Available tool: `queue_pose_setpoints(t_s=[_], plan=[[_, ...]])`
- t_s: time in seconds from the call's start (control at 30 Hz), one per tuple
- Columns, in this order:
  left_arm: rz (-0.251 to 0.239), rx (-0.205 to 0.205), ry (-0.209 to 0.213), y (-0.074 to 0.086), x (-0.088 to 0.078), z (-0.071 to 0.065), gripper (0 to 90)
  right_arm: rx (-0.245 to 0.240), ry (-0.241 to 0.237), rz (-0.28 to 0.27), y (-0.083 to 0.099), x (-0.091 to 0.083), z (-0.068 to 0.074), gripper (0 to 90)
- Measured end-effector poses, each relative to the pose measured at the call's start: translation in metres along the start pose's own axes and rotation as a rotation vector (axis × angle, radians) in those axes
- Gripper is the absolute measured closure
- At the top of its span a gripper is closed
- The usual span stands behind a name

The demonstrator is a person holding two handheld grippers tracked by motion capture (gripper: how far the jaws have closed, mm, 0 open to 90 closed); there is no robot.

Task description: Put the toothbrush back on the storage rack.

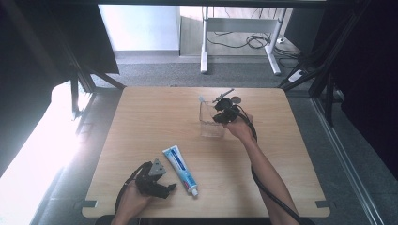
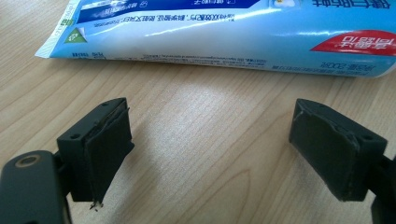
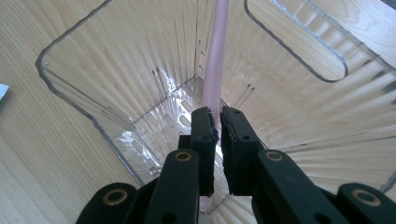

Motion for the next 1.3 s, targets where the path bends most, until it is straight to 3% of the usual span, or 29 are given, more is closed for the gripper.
queue_pose_setpoints(t_s=[0.4,0.83,1.3], plan=[[0.001,-0.008,0.002,-0.001,0.0,0.0,13.1,-0.004,0.0,-0.046,-0.002,-0.011,0.002,73.8],[0.0,-0.02,-0.004,-0.002,0.0,0.001,13.1,-0.027,-0.015,-0.131,-0.005,-0.031,0.014,46.6],[-0.017,-0.046,-0.007,-0.003,-0.001,0.001,13.1,-0.053,-0.033,-0.171,0.0,-0.051,0.021,23.2]])
Point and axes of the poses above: each handheld gripper's, and its own axes: x roughly forward along the jaws, y roughly out of its underside, z roughly to its left, the point moved 3 cm from there along x, roughly forward along the jaws, and after that the axes turned 14 degrees about -z, right-handed, at the moved point
